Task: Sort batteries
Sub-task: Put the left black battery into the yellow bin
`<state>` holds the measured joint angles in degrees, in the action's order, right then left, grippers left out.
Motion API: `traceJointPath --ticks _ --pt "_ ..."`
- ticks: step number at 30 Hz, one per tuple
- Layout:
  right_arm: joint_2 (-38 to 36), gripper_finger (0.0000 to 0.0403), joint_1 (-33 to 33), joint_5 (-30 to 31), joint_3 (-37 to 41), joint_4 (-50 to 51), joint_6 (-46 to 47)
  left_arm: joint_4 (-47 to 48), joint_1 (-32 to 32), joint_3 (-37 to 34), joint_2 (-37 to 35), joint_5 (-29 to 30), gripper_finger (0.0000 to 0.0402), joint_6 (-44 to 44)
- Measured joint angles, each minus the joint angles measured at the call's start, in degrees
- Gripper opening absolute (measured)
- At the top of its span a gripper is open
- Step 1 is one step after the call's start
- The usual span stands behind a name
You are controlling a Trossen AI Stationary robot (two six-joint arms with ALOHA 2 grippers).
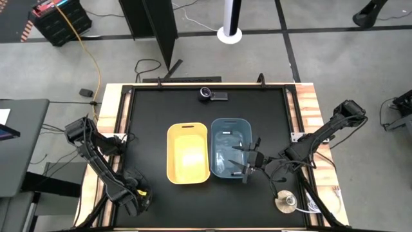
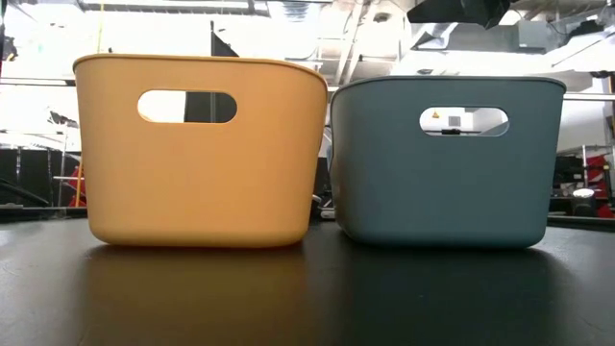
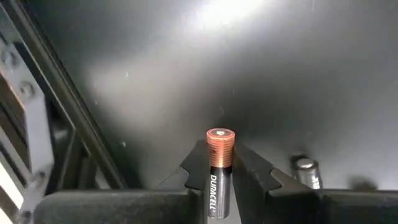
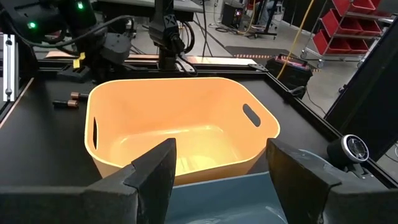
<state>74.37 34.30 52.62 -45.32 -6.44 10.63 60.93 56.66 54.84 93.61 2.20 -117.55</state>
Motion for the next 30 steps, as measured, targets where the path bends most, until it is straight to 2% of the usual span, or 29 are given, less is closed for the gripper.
traceJointPath --ticks 5,9,14,17,19,26,30 --pt "0.0 0.0264 0.0 0.0 0.0 0.0 0.0 2.2 0.0 2.9 -1.9 7.0 0.0038 0.6" --pt "0.0 0.0264 0.0 0.0 0.0 0.0 0.0 8.1 -0.5 7.7 -3.1 16.2 0.0038 3.7" --pt "0.0 0.0264 0.0 0.0 0.0 0.0 0.0 17.8 -3.0 15.0 -4.3 32.0 0.0038 10.1" --pt "0.0 0.0264 0.0 0.0 0.0 0.0 -0.1 17.2 -6.1 17.4 -5.2 45.1 0.0038 17.9" --pt "0.0 0.0264 0.0 0.0 0.0 0.0 -0.1 14.1 -9.4 17.8 -5.5 50.5 0.0038 23.6" --pt "0.0 0.0264 0.0 0.0 0.0 0.0 -0.1 -4.2 -22.0 17.0 -5.4 51.1 0.0038 48.7" --pt "0.0 0.0264 0.1 0.0 0.0 0.0 -0.1 -10.8 -26.7 17.0 -5.4 49.1 0.0048 57.1"
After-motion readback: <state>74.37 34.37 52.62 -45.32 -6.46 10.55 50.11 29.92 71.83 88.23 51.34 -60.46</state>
